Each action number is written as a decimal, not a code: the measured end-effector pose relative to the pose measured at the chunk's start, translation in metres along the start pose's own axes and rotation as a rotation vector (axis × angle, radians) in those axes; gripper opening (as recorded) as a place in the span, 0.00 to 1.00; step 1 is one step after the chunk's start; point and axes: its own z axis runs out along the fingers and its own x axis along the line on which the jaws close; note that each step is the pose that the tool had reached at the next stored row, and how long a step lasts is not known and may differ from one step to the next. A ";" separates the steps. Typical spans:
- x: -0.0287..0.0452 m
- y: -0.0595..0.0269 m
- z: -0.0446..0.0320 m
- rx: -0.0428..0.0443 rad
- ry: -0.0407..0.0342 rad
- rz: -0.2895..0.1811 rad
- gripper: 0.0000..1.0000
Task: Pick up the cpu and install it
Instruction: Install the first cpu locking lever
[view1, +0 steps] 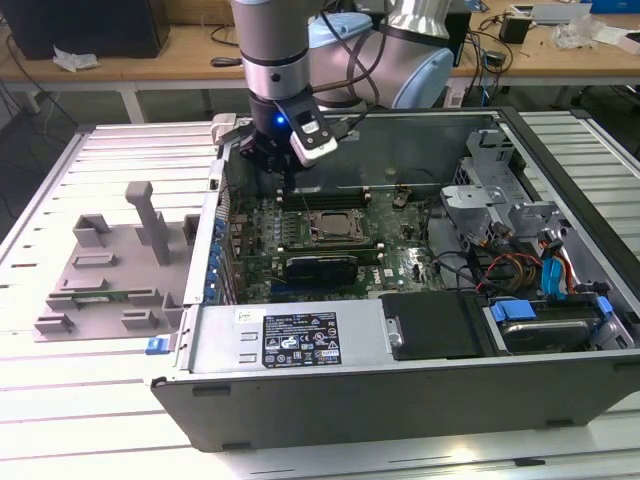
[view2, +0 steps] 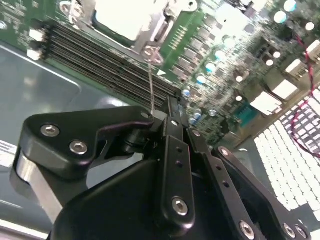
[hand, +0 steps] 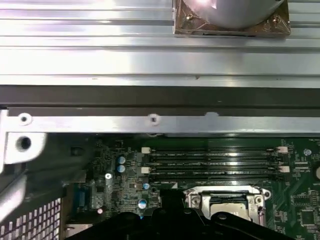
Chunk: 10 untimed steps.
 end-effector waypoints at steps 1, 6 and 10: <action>-0.0046 -0.0001 0.0002 0.0000 0.0000 0.000 0.11; -0.0289 -0.0021 0.0007 0.0000 0.0017 0.000 0.11; -0.0377 -0.0029 0.0009 0.0001 0.0019 0.000 0.11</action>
